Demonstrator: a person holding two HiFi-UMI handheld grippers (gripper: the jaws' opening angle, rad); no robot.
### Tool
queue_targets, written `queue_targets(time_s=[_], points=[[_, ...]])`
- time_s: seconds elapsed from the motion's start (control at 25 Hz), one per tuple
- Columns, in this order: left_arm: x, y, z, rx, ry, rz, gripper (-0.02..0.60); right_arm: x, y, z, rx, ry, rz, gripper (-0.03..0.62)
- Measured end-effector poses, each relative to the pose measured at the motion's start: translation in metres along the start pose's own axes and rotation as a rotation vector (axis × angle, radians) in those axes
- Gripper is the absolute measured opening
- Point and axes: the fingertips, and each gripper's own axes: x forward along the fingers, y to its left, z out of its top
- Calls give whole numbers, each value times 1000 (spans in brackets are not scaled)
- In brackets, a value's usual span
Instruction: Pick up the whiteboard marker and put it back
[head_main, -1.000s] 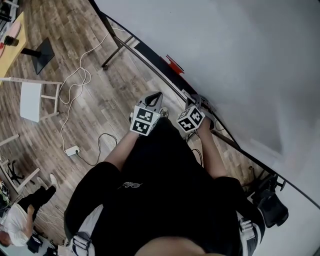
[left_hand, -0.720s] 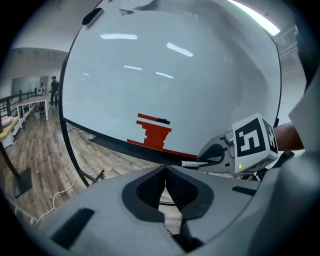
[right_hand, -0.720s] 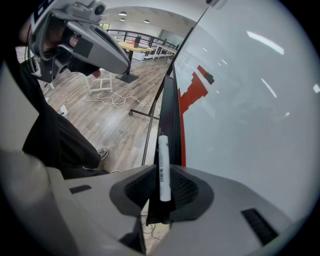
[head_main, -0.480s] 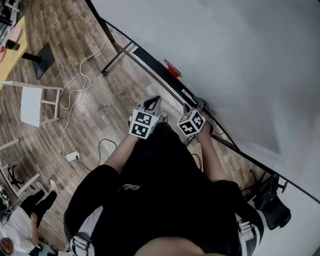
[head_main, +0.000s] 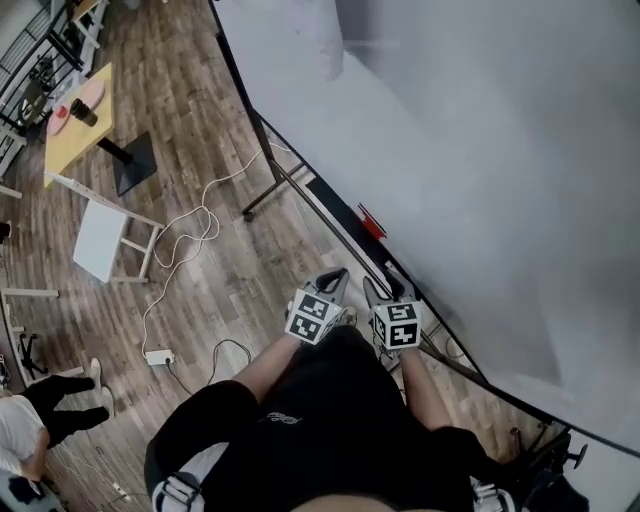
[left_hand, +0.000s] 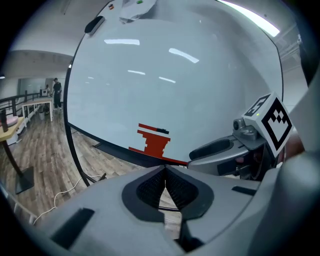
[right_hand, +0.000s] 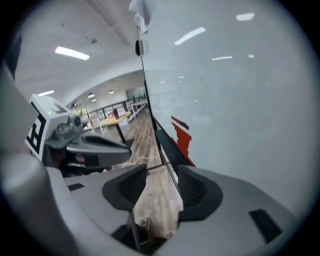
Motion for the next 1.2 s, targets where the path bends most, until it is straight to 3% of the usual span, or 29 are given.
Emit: queue_targets(time_s=[0.08, 0.2, 0.28, 0.6, 0.88, 1.2], points=[[-7, -1, 6, -18, -18, 11, 6, -5, 7, 10, 51, -76, 7, 178], [-16, 1, 17, -34, -54, 46, 8, -10, 12, 23, 50, -161, -5, 22], [-21, 0, 23, -39, -72, 68, 8, -16, 17, 30, 20, -204, 13, 5], [-29, -19, 33, -74, -140, 137, 8, -40, 8, 51, -75, -318, 55, 3], [-49, -8, 38, -82, -192, 219, 8, -37, 1, 63, -123, -367, 64, 3], [-82, 2, 27, -59, -230, 207, 8, -46, 26, 58, -135, -388, 21, 3]])
